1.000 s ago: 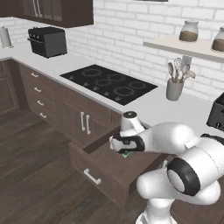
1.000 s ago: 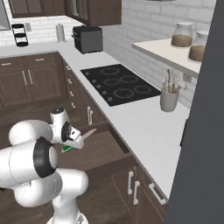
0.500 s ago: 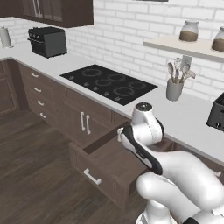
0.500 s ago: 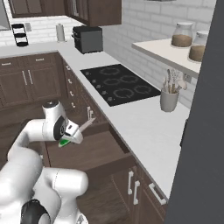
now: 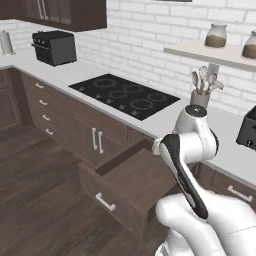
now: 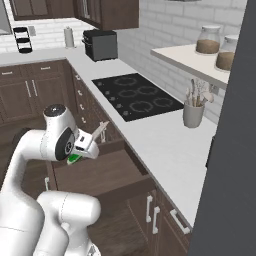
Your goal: Pick up the knife from the drawer and place it on the cutting board. Then place the meat from the plate to the cutting board.
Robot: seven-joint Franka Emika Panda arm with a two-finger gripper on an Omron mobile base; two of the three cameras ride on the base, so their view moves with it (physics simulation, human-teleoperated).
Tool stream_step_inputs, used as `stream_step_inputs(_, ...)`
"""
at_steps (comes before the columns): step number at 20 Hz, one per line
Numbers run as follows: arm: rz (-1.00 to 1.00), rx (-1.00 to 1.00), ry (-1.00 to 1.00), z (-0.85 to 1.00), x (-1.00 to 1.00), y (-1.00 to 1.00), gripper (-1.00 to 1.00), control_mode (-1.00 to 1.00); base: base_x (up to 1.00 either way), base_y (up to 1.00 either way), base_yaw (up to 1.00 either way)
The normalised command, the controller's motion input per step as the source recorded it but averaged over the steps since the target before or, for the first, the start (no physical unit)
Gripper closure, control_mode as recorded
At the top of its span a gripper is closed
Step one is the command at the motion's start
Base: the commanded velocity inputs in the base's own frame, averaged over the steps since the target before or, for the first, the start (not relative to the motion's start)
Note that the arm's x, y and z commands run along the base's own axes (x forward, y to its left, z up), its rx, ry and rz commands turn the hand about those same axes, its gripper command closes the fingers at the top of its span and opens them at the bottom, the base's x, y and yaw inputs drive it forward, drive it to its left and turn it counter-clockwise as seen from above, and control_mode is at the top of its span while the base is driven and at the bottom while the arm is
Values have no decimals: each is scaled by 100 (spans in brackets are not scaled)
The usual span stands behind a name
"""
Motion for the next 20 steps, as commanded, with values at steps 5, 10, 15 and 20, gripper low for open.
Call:
stream_step_inputs(5,14,-13,-8,38,-41,-9,100,-100,0,0,0)
stream_step_inputs(10,11,-6,-4,42,-47,-39,100,-100,0,0,0)
stream_step_inputs(15,6,1,2,66,-18,-6,100,-100,0,0,0)
stream_step_inputs(20,1,0,4,15,0,6,100,100,-35,36,0)
